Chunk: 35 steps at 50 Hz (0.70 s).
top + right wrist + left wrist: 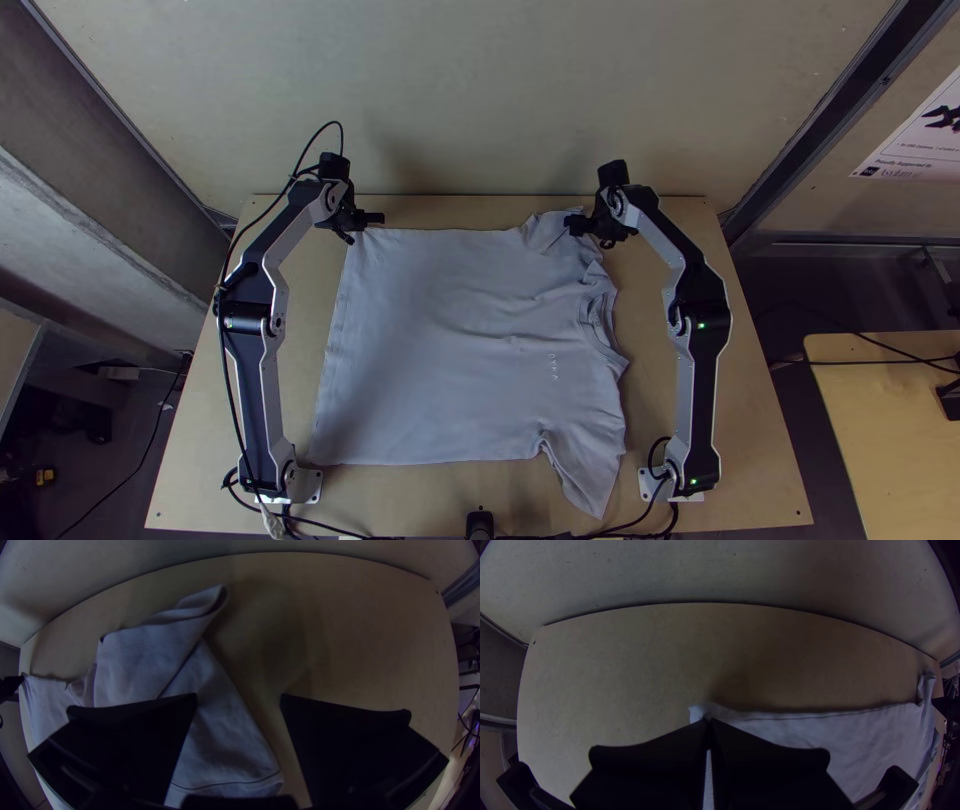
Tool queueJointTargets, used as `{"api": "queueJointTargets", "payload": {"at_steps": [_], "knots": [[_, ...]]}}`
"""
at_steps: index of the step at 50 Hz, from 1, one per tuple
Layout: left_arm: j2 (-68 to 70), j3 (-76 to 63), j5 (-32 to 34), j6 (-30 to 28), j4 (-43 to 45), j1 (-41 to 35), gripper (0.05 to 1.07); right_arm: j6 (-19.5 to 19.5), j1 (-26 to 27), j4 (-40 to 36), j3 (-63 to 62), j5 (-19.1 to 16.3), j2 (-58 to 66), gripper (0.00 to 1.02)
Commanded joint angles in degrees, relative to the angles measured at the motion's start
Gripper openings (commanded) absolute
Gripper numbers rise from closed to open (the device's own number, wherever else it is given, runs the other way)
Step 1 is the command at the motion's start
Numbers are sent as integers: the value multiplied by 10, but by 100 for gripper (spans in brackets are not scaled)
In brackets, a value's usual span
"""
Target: Fold the t-shirt
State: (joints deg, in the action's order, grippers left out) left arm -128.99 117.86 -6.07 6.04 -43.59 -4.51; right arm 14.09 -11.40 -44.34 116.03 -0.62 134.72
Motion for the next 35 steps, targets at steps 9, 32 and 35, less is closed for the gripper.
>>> {"api": "queueJointTargets", "payload": {"at_steps": [9, 32, 35], "knots": [[31, 11, 4, 13, -9, 4, 8, -42, -27, -22, 32, -2, 27, 2], [33, 53, 5, 19, -33, 6, 8, -28, 29, -28, 64, 51, -20, 2], [32, 58, 4, 19, -33, 5, 8, -31, 37, -28, 71, 50, -19, 2]]}}
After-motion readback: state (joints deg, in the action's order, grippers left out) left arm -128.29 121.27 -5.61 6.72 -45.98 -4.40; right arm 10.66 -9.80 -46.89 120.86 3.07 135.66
